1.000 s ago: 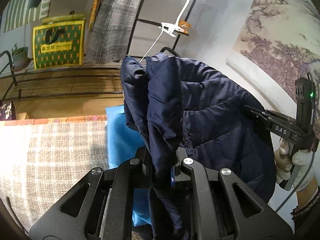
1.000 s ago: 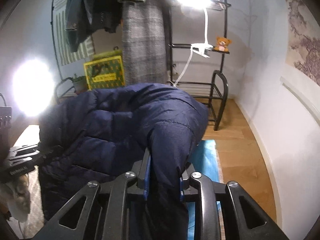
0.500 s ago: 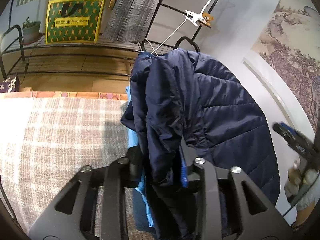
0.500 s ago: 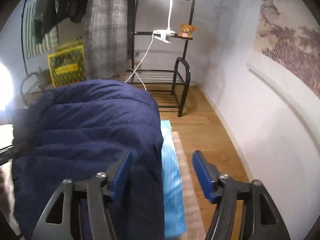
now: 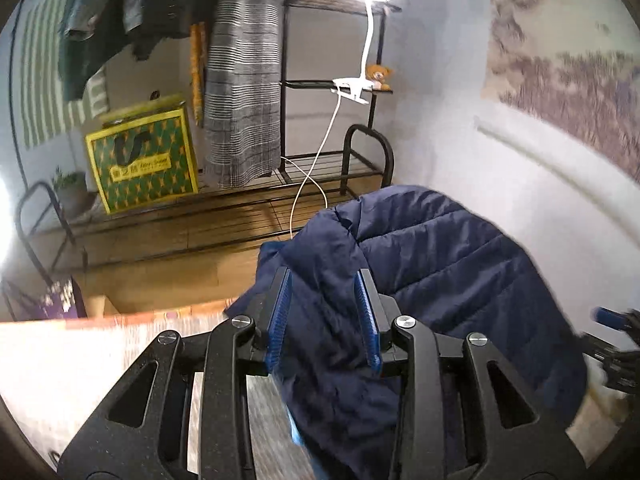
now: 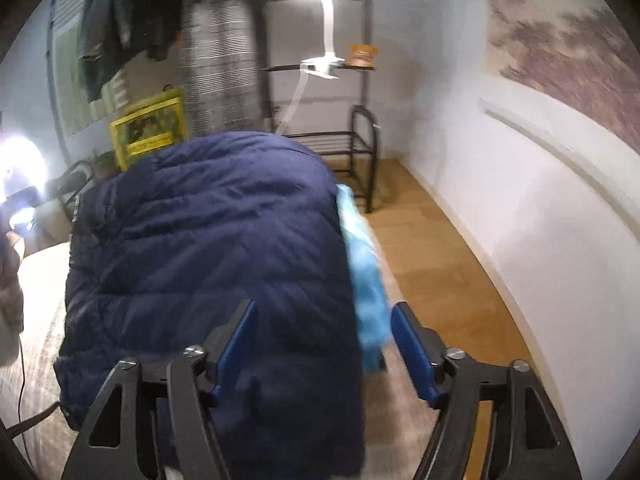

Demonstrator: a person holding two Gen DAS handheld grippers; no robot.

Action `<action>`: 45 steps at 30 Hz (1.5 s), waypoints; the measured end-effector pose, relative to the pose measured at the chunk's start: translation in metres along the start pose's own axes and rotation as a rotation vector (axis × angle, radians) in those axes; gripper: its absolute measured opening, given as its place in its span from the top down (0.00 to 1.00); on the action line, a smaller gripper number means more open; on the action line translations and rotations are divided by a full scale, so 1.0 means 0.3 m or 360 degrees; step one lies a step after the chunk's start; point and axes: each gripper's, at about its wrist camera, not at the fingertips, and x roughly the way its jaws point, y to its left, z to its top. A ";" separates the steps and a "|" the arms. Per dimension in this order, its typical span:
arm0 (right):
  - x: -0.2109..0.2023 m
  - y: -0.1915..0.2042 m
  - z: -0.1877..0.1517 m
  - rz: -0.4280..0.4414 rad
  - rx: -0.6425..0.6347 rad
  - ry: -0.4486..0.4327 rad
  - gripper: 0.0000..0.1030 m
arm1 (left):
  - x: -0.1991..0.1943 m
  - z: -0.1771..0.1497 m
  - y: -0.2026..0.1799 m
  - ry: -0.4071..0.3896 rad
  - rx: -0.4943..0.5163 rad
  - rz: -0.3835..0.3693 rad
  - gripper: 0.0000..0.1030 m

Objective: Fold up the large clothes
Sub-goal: 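Lower the folded jacket onto the light blue shirt with both tools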

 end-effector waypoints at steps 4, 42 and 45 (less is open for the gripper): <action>0.001 -0.082 -0.102 0.0059 0.0153 0.0098 0.17 | 0.137 -0.012 0.001 0.0113 0.0022 0.0069 0.68; -0.732 0.211 -0.012 -0.0096 -0.0012 -0.0319 0.33 | -0.806 -0.032 -0.045 -0.0037 0.0087 0.0063 0.65; -0.862 0.248 -0.030 -0.0095 -0.0027 -0.0381 0.33 | -0.953 -0.043 -0.034 -0.0090 0.0082 0.0051 0.65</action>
